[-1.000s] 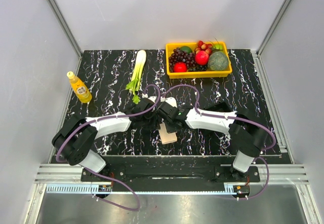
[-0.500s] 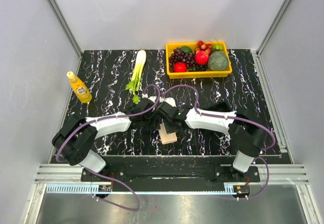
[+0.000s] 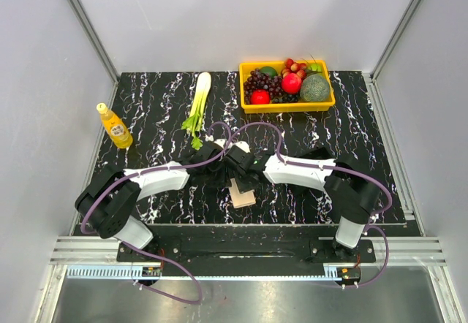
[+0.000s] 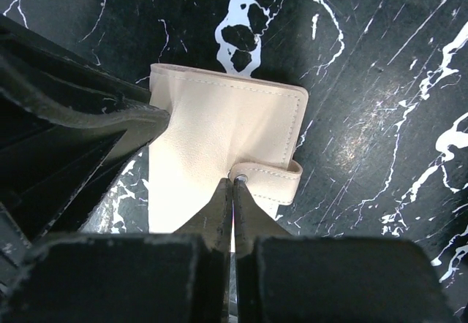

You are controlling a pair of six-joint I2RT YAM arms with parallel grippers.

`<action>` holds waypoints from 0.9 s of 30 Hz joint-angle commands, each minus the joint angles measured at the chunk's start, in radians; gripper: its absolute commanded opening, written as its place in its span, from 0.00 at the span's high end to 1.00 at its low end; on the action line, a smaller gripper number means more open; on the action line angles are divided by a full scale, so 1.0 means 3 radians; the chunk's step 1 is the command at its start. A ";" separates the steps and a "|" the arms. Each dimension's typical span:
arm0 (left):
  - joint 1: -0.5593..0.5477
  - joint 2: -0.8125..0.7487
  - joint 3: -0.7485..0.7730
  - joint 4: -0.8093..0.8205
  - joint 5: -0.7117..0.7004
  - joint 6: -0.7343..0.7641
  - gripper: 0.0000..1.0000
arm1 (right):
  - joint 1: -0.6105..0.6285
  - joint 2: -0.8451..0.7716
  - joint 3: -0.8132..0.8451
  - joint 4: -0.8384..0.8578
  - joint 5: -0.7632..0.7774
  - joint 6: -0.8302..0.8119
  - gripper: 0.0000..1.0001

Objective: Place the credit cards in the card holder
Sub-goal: Close the card holder at the center of the board.

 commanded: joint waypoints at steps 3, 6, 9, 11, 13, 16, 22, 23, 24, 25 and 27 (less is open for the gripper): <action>-0.0016 -0.0095 -0.0005 0.0188 0.0102 -0.0102 0.79 | 0.0031 0.0110 0.0038 0.0134 -0.0336 -0.0019 1.00; -0.0021 -0.0106 -0.0056 0.0260 0.0112 -0.0138 0.80 | 0.0031 0.0191 0.0053 0.0124 -0.0351 -0.0019 1.00; -0.0016 -0.0116 -0.0076 0.0291 0.0143 -0.0143 0.80 | 0.0031 0.0355 0.0145 0.0027 -0.0377 0.0001 1.00; -0.0016 -0.0121 -0.0086 0.0296 0.0138 -0.0138 0.80 | 0.0031 0.0386 0.0166 0.0017 -0.0357 0.0037 1.00; -0.0021 -0.0126 -0.0117 0.0321 0.0153 -0.0138 0.80 | 0.0026 0.0386 0.0181 0.0042 -0.0372 0.0037 1.00; -0.0016 -0.0141 -0.0137 0.0342 0.0159 -0.0138 0.80 | -0.0030 0.0401 0.0186 0.0047 -0.0412 0.0047 1.00; -0.0016 -0.0177 -0.0153 0.0337 0.0138 -0.0123 0.80 | -0.0117 0.0356 0.0135 0.0134 -0.0622 0.0001 0.96; -0.0021 -0.0187 -0.0148 0.0322 0.0128 -0.0123 0.80 | -0.0117 0.0305 0.0099 0.0165 -0.0617 0.0021 0.94; -0.0021 -0.0203 -0.0138 0.0306 0.0108 -0.0123 0.78 | -0.0122 0.0223 0.0064 0.0185 -0.0612 0.0032 0.91; -0.0021 -0.0223 -0.0127 0.0291 0.0082 -0.0113 0.74 | -0.0122 0.0147 0.0038 0.0191 -0.0526 0.0062 0.85; -0.0016 -0.0279 -0.0132 0.0265 0.0036 -0.0108 0.71 | -0.0132 -0.0042 -0.0008 0.0226 -0.0439 0.0083 0.75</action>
